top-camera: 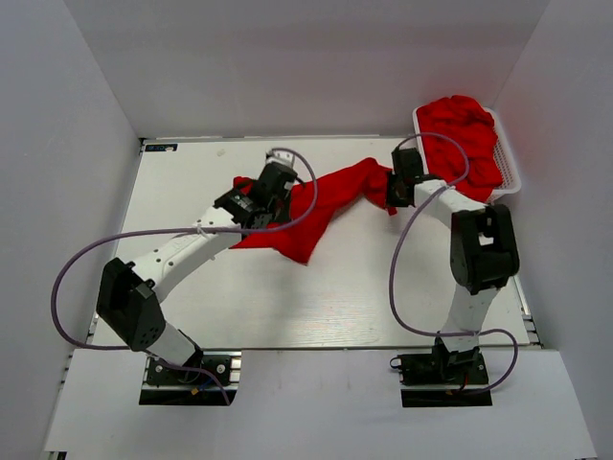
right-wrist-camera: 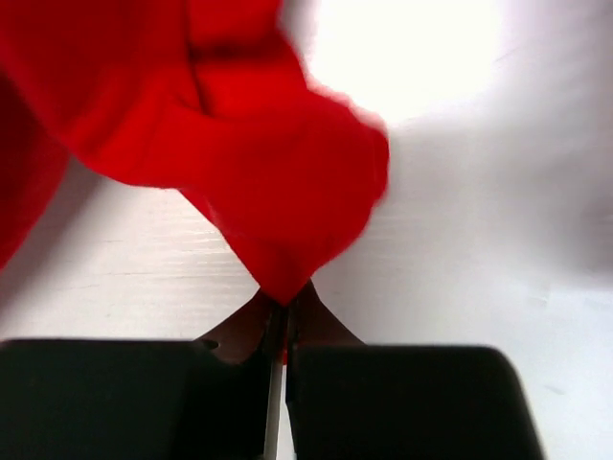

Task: Fold and stack the t-shirts
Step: Flatten out the tshirt

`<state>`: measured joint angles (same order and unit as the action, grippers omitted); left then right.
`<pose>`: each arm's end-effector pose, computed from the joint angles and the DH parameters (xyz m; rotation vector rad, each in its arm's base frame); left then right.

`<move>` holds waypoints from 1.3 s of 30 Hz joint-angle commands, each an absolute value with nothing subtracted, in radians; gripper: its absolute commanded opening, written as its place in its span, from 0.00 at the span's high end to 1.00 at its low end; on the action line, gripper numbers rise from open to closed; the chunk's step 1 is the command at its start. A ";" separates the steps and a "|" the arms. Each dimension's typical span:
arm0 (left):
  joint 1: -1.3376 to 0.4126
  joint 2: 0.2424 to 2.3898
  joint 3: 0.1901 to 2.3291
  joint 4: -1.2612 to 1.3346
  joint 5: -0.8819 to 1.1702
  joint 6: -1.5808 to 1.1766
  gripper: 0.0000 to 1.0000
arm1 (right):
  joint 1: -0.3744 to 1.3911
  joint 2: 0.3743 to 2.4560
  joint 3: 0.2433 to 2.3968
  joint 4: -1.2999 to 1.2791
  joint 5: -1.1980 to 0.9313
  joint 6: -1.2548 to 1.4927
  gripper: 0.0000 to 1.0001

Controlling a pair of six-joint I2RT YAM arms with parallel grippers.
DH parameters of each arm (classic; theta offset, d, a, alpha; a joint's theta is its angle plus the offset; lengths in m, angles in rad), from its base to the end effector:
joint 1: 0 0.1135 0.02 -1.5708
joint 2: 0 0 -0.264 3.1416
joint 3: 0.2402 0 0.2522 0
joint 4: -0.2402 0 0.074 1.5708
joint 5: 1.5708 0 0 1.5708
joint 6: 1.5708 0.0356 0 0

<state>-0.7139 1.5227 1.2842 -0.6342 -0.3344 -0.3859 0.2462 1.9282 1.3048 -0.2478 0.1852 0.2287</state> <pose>0.2561 -0.2064 0.2952 0.2442 2.3701 -0.1101 0.4055 0.0951 0.1831 0.0608 2.4212 -0.0108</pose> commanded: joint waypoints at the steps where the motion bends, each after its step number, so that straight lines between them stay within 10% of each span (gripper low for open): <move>1: -0.680 1.463 1.419 -0.657 -0.523 -0.393 1.00 | 0.239 1.714 1.344 -0.199 0.297 0.138 1.00; 19: -0.623 1.178 1.759 -0.239 -0.962 0.245 1.00 | 0.179 1.240 1.552 -0.317 0.499 -0.061 1.00; 39: -0.641 0.996 2.247 -0.366 -0.310 0.330 1.00 | 0.184 0.884 1.980 -0.586 0.014 -0.057 1.00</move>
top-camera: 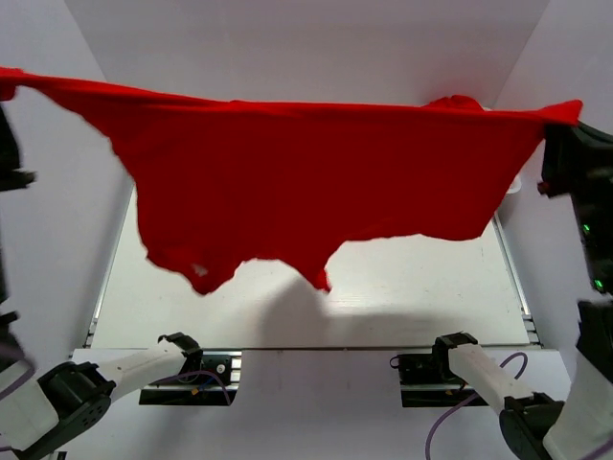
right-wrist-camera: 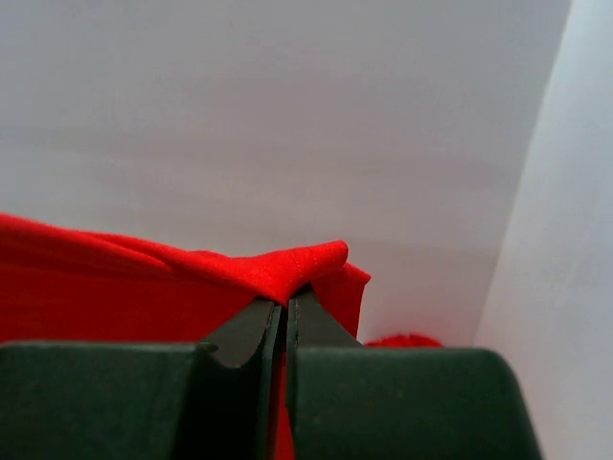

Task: Fold and stack the t-shirts
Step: Flatten out the tshirt

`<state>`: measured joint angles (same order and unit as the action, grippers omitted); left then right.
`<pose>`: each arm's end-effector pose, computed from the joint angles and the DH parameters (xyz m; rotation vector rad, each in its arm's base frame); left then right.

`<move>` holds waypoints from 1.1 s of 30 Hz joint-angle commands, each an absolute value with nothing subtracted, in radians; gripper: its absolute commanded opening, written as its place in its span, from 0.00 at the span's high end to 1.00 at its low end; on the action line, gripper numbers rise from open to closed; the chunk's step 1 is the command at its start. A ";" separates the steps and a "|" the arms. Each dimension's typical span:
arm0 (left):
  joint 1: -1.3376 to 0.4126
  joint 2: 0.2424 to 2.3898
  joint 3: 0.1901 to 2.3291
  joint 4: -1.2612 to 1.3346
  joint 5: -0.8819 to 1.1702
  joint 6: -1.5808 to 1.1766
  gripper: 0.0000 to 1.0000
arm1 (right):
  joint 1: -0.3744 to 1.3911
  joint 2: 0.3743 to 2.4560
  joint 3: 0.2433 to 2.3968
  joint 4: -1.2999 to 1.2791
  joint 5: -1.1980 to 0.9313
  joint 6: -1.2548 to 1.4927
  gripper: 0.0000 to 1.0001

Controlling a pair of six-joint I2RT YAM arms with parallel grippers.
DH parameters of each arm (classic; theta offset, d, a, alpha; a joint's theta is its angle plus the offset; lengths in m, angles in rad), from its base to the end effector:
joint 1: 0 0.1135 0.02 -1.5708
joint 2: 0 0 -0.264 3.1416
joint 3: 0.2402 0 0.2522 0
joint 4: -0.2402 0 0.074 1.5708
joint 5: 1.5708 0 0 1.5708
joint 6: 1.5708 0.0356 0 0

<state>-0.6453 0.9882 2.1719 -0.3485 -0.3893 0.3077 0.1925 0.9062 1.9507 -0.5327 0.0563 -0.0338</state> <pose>-0.0051 0.0208 0.6627 0.0029 0.8160 -0.1755 0.0238 0.0026 0.6169 -0.0690 1.0583 0.1137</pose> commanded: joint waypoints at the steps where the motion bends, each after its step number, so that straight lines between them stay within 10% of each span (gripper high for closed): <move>1: -0.629 1.006 2.264 -0.367 -0.272 0.330 1.00 | 0.181 0.864 1.983 -0.587 0.011 -0.054 1.00; 8: -0.629 0.974 2.278 -0.356 -0.140 0.330 1.00 | 0.184 0.769 1.904 -0.551 -0.127 -0.012 1.00; 20: -0.624 1.066 1.642 -0.043 -0.705 0.390 1.00 | 0.183 0.778 1.231 -0.219 -0.107 0.253 1.00; 33: -0.418 1.593 1.230 0.115 -0.769 0.082 1.00 | 0.181 1.498 1.141 -0.095 -0.189 0.183 1.00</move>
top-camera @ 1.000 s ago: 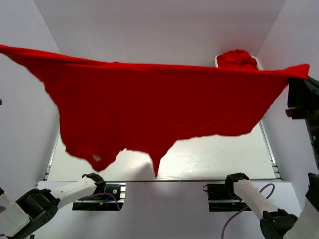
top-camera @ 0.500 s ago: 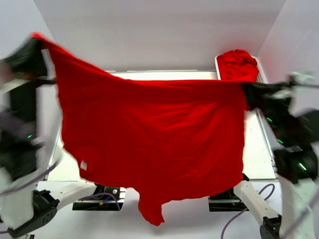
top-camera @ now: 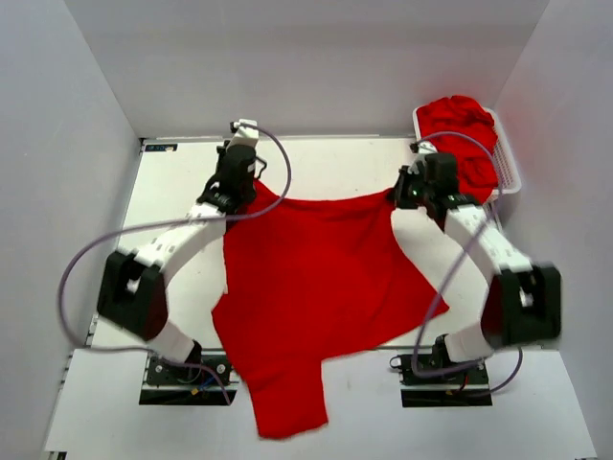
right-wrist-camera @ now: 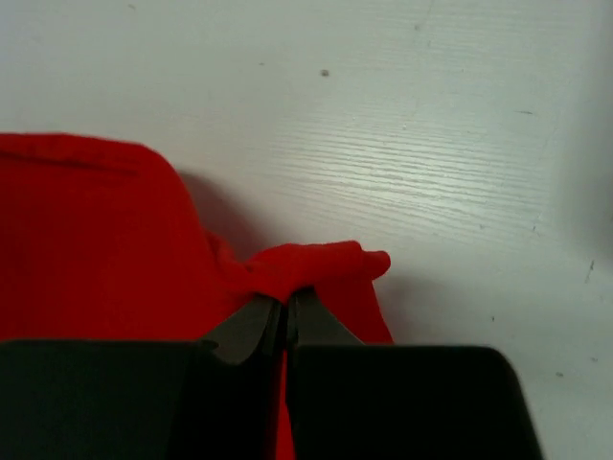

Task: Fold and stack the t-shirts
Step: Flatten out the tshirt

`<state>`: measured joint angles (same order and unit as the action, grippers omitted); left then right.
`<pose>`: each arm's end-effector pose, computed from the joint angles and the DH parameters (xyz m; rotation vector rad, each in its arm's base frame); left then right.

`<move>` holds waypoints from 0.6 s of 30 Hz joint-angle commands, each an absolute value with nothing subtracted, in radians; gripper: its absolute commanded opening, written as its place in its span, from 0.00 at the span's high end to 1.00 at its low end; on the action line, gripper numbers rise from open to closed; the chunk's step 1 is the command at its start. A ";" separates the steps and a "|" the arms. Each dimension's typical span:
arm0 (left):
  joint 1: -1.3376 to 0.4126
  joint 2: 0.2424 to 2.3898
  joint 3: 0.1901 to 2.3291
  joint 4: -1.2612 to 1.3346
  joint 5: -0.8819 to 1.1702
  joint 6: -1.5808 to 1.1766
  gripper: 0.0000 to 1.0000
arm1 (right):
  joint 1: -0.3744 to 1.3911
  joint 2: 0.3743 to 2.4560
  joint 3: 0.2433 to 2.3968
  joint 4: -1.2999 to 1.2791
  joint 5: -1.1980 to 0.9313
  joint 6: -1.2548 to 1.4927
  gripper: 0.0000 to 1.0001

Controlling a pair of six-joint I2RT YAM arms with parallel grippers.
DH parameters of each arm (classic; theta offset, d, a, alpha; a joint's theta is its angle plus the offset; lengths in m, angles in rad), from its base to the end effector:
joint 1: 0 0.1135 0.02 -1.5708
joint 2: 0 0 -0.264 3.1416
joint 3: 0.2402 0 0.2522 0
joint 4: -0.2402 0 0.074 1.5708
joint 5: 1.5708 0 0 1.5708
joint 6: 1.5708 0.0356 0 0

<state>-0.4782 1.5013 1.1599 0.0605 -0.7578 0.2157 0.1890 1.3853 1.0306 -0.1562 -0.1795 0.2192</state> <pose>0.3207 -0.1387 0.3237 0.1008 1.7995 0.5115 0.3101 0.0658 0.2908 -0.0789 2.1005 0.4342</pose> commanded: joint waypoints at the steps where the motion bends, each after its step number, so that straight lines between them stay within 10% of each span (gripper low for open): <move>1: -0.402 1.644 1.252 0.103 -0.734 0.063 1.00 | 0.181 1.575 1.197 -0.110 -0.170 0.173 1.00; 18: -0.230 2.158 1.681 0.060 -0.405 -0.032 1.00 | 0.167 2.305 1.945 -0.287 0.053 0.161 0.97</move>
